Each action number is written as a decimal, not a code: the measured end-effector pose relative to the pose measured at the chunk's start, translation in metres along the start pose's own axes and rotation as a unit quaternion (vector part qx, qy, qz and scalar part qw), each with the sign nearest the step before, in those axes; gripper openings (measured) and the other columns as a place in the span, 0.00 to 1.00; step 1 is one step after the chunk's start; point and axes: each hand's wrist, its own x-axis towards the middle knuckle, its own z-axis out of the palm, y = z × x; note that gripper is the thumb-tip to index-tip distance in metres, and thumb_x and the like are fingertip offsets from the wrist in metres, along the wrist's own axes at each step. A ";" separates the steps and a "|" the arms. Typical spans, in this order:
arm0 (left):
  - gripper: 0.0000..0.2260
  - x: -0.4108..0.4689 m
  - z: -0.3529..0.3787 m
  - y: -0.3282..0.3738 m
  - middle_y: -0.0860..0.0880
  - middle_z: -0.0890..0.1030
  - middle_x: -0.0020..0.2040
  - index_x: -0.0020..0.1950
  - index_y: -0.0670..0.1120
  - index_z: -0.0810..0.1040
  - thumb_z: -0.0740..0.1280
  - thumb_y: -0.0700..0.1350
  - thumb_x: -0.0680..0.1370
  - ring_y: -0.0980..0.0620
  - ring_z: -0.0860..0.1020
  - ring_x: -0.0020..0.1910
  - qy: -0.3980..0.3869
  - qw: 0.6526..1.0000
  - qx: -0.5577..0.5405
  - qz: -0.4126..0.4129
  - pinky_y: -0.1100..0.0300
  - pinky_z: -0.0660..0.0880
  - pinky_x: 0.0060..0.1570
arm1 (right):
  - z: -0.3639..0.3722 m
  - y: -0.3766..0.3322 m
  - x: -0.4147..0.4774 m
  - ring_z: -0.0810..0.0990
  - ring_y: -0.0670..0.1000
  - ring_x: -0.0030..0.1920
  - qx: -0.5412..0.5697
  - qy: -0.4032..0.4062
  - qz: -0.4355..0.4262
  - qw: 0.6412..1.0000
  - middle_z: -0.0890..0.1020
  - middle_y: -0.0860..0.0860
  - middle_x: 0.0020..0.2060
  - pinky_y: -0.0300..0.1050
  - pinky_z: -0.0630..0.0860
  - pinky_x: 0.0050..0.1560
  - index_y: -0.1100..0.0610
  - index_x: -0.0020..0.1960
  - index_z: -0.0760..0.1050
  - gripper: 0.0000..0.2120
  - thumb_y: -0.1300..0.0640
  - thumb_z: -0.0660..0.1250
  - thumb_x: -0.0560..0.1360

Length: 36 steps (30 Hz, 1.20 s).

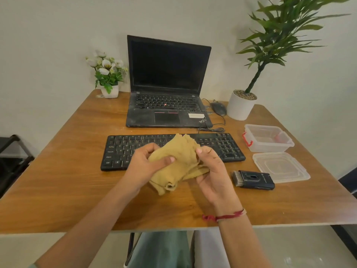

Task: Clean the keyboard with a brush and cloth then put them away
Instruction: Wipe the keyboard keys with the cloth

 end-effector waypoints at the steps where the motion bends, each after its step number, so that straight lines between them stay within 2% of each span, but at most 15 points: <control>1: 0.16 0.002 -0.004 0.003 0.51 0.81 0.35 0.34 0.51 0.74 0.80 0.52 0.59 0.50 0.81 0.37 -0.010 0.999 0.036 0.023 0.56 0.77 0.31 | -0.005 -0.003 0.000 0.82 0.53 0.39 -0.033 -0.006 0.007 0.999 0.80 0.57 0.42 0.48 0.82 0.37 0.58 0.43 0.76 0.09 0.57 0.73 0.67; 4: 0.12 0.006 -0.012 0.017 0.53 0.79 0.34 0.35 0.53 0.75 0.78 0.50 0.63 0.55 0.78 0.34 -0.073 0.972 0.205 0.092 0.58 0.73 0.35 | -0.018 -0.010 -0.005 0.80 0.55 0.44 -0.138 -0.039 0.055 0.988 0.80 0.59 0.48 0.51 0.80 0.43 0.56 0.57 0.75 0.31 0.43 0.78 0.60; 6: 0.10 0.009 -0.012 0.028 0.56 0.79 0.33 0.36 0.54 0.75 0.76 0.49 0.65 0.57 0.77 0.34 -0.103 0.923 0.338 0.154 0.59 0.72 0.36 | -0.022 -0.011 -0.006 0.78 0.53 0.44 -0.195 -0.044 0.086 0.976 0.80 0.58 0.48 0.48 0.78 0.45 0.52 0.64 0.72 0.42 0.37 0.78 0.55; 7: 0.08 0.009 -0.010 0.035 0.57 0.79 0.33 0.36 0.54 0.75 0.75 0.49 0.66 0.58 0.77 0.35 -0.116 0.898 0.382 0.184 0.60 0.71 0.35 | -0.021 -0.013 -0.006 0.78 0.51 0.43 -0.223 -0.045 0.091 0.969 0.81 0.56 0.45 0.44 0.78 0.43 0.53 0.66 0.71 0.44 0.38 0.79 0.54; 10: 0.06 0.009 -0.002 0.047 0.57 0.77 0.32 0.36 0.52 0.76 0.72 0.43 0.67 0.58 0.75 0.36 -0.134 0.861 0.425 0.245 0.67 0.67 0.33 | -0.019 -0.018 -0.001 0.78 0.47 0.39 -0.370 -0.073 0.090 0.922 0.80 0.54 0.38 0.41 0.75 0.45 0.55 0.65 0.73 0.37 0.50 0.80 0.59; 13: 0.06 0.012 0.002 0.053 0.57 0.77 0.34 0.38 0.50 0.76 0.73 0.43 0.67 0.57 0.74 0.36 -0.127 0.859 0.431 0.247 0.63 0.68 0.34 | -0.017 -0.018 0.002 0.77 0.51 0.41 -0.454 -0.087 0.033 0.886 0.81 0.63 0.43 0.46 0.73 0.47 0.54 0.54 0.81 0.14 0.54 0.75 0.69; 15: 0.09 0.016 0.001 0.055 0.57 0.76 0.36 0.40 0.50 0.75 0.75 0.47 0.67 0.59 0.73 0.37 -0.141 0.847 0.458 0.229 0.60 0.68 0.36 | -0.016 -0.019 0.003 0.78 0.48 0.41 -0.518 -0.035 -0.054 0.853 0.83 0.54 0.40 0.44 0.74 0.46 0.53 0.47 0.83 0.04 0.56 0.71 0.73; 18: 0.10 0.016 -0.006 0.054 0.58 0.75 0.38 0.40 0.52 0.75 0.75 0.49 0.68 0.61 0.72 0.38 -0.179 0.850 0.460 0.183 0.64 0.64 0.36 | -0.013 -0.023 -0.001 0.75 0.41 0.45 -0.636 0.073 -0.204 0.740 0.78 0.47 0.46 0.32 0.70 0.45 0.52 0.48 0.82 0.05 0.57 0.68 0.75; 20: 0.07 0.013 -0.009 0.055 0.58 0.77 0.37 0.40 0.54 0.77 0.74 0.47 0.70 0.60 0.73 0.37 -0.189 0.887 0.390 0.160 0.67 0.65 0.35 | -0.008 -0.026 -0.007 0.73 0.41 0.47 -0.649 0.116 -0.299 0.690 0.76 0.46 0.48 0.28 0.69 0.46 0.55 0.50 0.79 0.06 0.59 0.65 0.77; 21: 0.06 0.011 -0.010 0.056 0.57 0.78 0.37 0.41 0.53 0.78 0.74 0.46 0.71 0.59 0.74 0.35 -0.186 0.909 0.340 0.150 0.69 0.67 0.35 | -0.006 -0.028 -0.009 0.73 0.40 0.45 -0.637 0.120 -0.328 0.687 0.76 0.46 0.46 0.27 0.68 0.45 0.56 0.51 0.77 0.06 0.59 0.62 0.78; 23: 0.04 0.012 -0.010 0.055 0.52 0.80 0.39 0.43 0.51 0.80 0.74 0.44 0.71 0.57 0.76 0.35 -0.169 0.943 0.252 0.137 0.68 0.71 0.36 | -0.005 -0.030 -0.007 0.73 0.40 0.39 -0.613 0.102 -0.325 0.713 0.76 0.44 0.37 0.29 0.69 0.39 0.56 0.50 0.74 0.05 0.60 0.59 0.80; 27: 0.05 0.014 -0.008 0.047 0.48 0.82 0.41 0.45 0.47 0.80 0.73 0.41 0.71 0.48 0.80 0.41 -0.112 0.979 0.135 0.103 0.56 0.78 0.42 | -0.012 -0.032 -0.005 0.75 0.44 0.37 -0.608 0.083 -0.290 0.735 0.77 0.45 0.34 0.36 0.70 0.35 0.53 0.49 0.74 0.04 0.57 0.60 0.80; 30: 0.05 0.016 -0.008 0.040 0.50 0.83 0.40 0.46 0.46 0.80 0.71 0.40 0.72 0.52 0.80 0.40 -0.087 0.991 0.076 0.069 0.60 0.78 0.41 | -0.013 -0.034 -0.004 0.75 0.43 0.38 -0.566 0.086 -0.277 0.772 0.78 0.45 0.36 0.34 0.70 0.36 0.52 0.48 0.76 0.04 0.57 0.63 0.78; 34: 0.04 0.019 -0.006 0.028 0.49 0.84 0.40 0.47 0.46 0.80 0.70 0.40 0.73 0.52 0.81 0.40 -0.064 0.992 0.101 0.047 0.61 0.79 0.40 | -0.025 -0.035 0.003 0.74 0.42 0.36 -0.519 0.015 -0.145 0.842 0.78 0.43 0.35 0.34 0.72 0.36 0.50 0.44 0.78 0.02 0.56 0.70 0.73; 36: 0.04 0.018 -0.005 0.023 0.48 0.84 0.40 0.48 0.45 0.80 0.68 0.38 0.75 0.51 0.82 0.41 -0.076 0.992 0.096 0.032 0.62 0.79 0.40 | -0.034 -0.036 0.005 0.76 0.42 0.37 -0.519 -0.001 -0.098 0.849 0.79 0.44 0.35 0.34 0.73 0.37 0.49 0.45 0.80 0.07 0.58 0.74 0.69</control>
